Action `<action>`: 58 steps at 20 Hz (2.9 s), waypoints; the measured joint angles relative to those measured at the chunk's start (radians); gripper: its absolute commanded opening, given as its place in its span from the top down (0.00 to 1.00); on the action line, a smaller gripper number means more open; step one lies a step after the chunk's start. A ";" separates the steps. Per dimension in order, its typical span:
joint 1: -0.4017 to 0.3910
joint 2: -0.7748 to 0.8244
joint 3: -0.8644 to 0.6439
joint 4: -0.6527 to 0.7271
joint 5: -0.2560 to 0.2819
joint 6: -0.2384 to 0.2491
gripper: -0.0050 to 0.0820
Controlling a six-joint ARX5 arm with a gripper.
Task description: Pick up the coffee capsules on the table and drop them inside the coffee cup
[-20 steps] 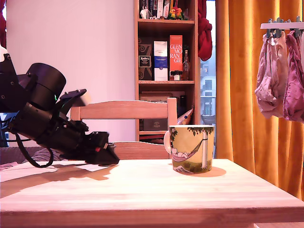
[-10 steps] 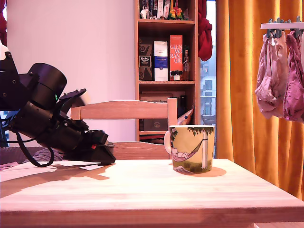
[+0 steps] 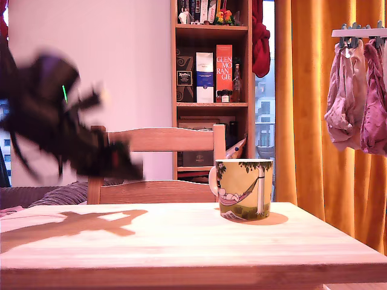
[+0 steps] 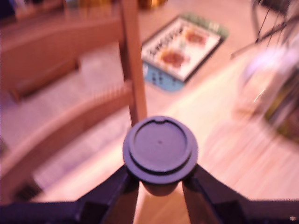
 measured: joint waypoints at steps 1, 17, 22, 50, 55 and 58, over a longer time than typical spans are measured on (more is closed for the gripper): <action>0.000 -0.034 0.000 -0.030 0.001 0.000 0.76; -0.090 -0.270 0.000 -0.220 0.066 -0.096 0.76; -0.211 -0.270 0.085 -0.231 0.039 -0.098 0.76; -0.355 0.214 0.586 -0.513 -0.039 -0.098 0.76; -0.356 0.233 0.586 -0.533 -0.041 -0.098 0.76; -0.356 0.233 0.586 -0.538 -0.041 -0.098 0.76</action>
